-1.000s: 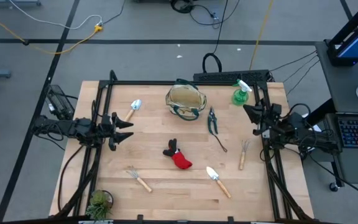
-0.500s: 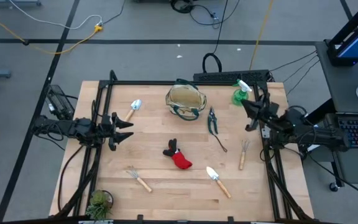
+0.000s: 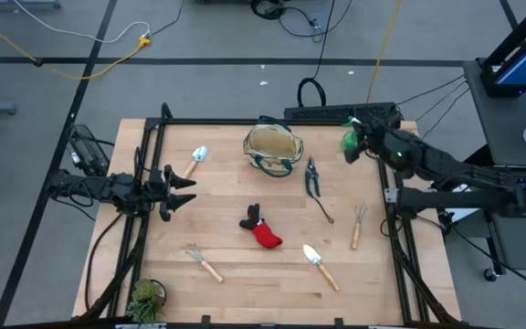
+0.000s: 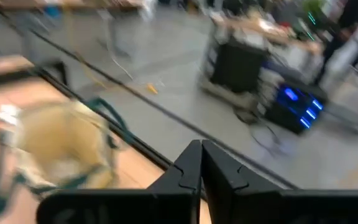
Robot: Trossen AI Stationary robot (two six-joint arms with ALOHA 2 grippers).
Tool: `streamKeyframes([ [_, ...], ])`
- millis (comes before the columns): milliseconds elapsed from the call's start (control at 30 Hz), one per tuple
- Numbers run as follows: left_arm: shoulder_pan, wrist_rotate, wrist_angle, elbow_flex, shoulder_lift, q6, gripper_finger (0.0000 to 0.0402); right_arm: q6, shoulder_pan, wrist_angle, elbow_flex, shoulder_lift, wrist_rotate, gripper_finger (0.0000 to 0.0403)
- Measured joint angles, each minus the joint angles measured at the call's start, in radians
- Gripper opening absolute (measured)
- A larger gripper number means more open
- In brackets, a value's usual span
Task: Pick & Place Garden tools in Gardening bag
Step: Put the green spray bottle into the green gardening bag
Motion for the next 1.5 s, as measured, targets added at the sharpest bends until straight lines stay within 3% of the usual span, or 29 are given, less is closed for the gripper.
streamKeyframes([
  [300,0.000,0.000,0.000,0.000,0.000,0.025,0.0241,0.042,-0.257,-0.109,0.051,0.159,-0.022,0.0048],
  [533,0.000,0.000,-0.001,0.000,0.000,0.025,0.0241,0.054,-0.400,-0.176,0.051,0.245,-0.144,0.0115],
  [700,0.000,0.000,-0.001,0.000,0.000,0.025,0.0241,0.054,-0.440,-0.246,0.051,0.265,-0.151,0.0171],
  [1033,0.000,0.000,-0.001,0.000,0.000,0.032,0.0241,0.029,-0.511,-0.266,0.051,0.266,-0.355,0.0261],
  [1267,0.000,-0.056,-0.002,0.000,0.000,0.082,0.0241,-0.031,-0.557,-0.255,0.051,0.278,-0.381,0.0296],
  [1500,0.000,-0.097,-0.001,0.000,0.000,0.084,0.0241,-0.066,-0.593,-0.243,0.051,0.351,-0.432,0.0302],
])
